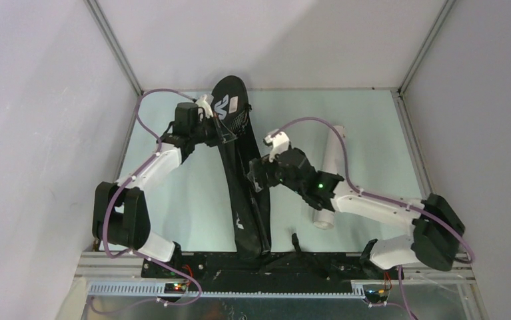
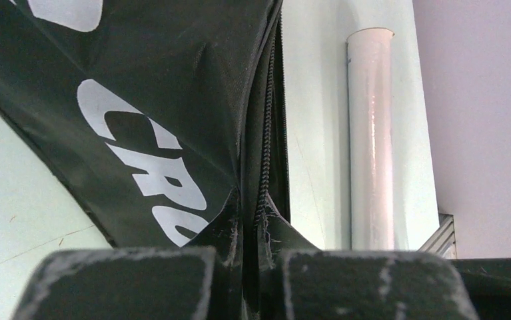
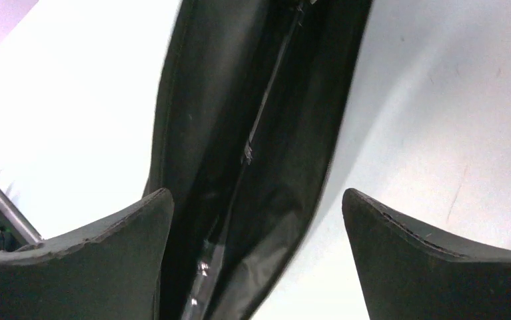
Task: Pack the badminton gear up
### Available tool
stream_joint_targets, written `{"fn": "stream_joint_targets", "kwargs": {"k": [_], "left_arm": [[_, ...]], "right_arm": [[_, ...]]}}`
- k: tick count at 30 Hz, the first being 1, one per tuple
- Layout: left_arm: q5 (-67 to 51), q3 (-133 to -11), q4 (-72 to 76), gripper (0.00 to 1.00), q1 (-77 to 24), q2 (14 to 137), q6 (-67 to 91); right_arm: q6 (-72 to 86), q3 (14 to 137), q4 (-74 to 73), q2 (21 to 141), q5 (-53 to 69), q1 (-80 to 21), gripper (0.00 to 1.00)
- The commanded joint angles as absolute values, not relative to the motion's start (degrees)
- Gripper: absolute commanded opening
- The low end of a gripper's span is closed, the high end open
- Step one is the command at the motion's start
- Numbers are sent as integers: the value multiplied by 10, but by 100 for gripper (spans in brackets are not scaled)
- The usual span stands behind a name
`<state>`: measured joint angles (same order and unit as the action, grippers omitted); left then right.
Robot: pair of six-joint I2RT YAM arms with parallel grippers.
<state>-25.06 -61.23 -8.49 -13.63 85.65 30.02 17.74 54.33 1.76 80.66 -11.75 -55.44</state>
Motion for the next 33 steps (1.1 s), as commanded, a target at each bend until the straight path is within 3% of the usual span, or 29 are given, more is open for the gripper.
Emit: {"fn": "stream_joint_targets", "kwargs": {"k": [1, 8, 14, 16, 17, 18, 19, 21, 33], "left_arm": [[-291, -619, -22, 0, -133, 846, 311], [-310, -614, -11, 0, -133, 845, 313], [-333, -612, -3, 0, -133, 848, 318], [-330, -612, -3, 0, -132, 846, 316], [-329, -611, -3, 0, -132, 845, 314], [-328, -612, -7, 0, -131, 845, 310], [-326, -612, -11, 0, -129, 845, 307], [-311, -613, -30, 0, -126, 843, 296], [-48, -601, -185, 1, -118, 794, 206]], "right_arm": [[234, 465, -11, 766, -85, -529, 99], [253, 415, 63, 818, -8, -497, 96], [269, 417, 140, 906, -12, -489, 87], [275, 417, 161, 927, 8, -489, 73], [274, 418, 171, 932, 14, -492, 46], [274, 419, 170, 935, 21, -494, 33], [272, 419, 161, 932, 19, -496, 14], [260, 419, 137, 911, 5, -502, 0], [215, 447, -77, 766, -32, -496, 0]]}}
